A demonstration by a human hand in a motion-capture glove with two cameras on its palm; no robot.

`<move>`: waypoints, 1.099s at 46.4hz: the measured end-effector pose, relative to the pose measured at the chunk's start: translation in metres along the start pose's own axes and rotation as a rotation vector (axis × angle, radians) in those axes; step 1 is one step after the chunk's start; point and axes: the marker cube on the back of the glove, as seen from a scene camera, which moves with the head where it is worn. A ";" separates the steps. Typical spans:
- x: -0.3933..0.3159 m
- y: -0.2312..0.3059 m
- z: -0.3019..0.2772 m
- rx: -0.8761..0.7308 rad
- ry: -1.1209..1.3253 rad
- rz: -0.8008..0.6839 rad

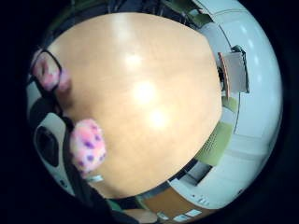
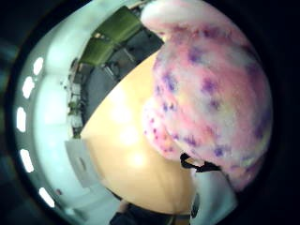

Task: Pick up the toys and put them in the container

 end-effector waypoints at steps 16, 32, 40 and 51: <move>-0.121 0.049 -0.149 0.153 -0.086 -0.081; -0.297 0.123 -0.240 0.287 -0.051 -0.261; -0.380 0.166 -0.255 0.321 -0.059 -0.357; -0.504 0.254 -0.254 0.290 -0.127 -0.566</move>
